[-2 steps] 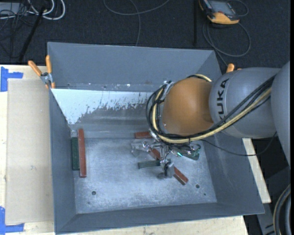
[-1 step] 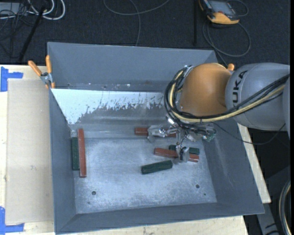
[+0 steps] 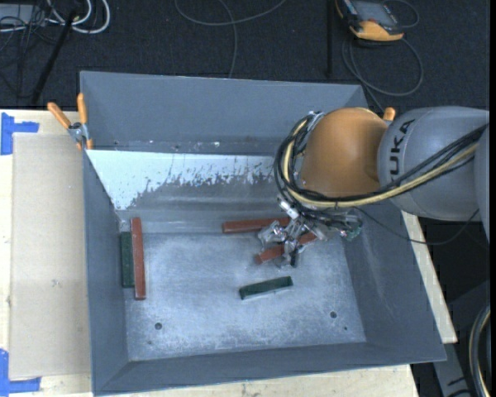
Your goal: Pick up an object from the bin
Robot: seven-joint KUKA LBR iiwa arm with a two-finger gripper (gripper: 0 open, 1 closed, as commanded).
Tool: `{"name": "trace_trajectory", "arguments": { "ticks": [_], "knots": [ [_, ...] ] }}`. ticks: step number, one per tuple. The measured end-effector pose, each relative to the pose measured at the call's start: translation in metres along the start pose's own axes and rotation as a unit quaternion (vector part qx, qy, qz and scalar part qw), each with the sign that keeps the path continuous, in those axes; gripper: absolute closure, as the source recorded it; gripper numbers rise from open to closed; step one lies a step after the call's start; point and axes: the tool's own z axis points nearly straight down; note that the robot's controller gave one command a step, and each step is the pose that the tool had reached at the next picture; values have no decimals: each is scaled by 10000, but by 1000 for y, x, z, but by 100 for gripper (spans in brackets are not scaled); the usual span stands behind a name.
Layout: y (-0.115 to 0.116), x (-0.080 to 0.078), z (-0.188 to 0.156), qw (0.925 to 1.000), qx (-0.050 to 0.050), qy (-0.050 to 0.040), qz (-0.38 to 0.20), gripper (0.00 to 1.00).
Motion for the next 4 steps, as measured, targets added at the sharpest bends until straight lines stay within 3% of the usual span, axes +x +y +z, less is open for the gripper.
{"name": "trace_trajectory", "arguments": {
  "ticks": [1, 2, 3, 4],
  "knots": [
    [0, 0, 0, 10000, -2, 0, 9, 0],
    [0, 0, 0, 10000, -2, 0, 19, 100],
    [0, 0, 0, 10000, -3, 0, 23, 0],
    [0, 1, 0, 10000, -3, 2, 37, 100]
  ]
}}
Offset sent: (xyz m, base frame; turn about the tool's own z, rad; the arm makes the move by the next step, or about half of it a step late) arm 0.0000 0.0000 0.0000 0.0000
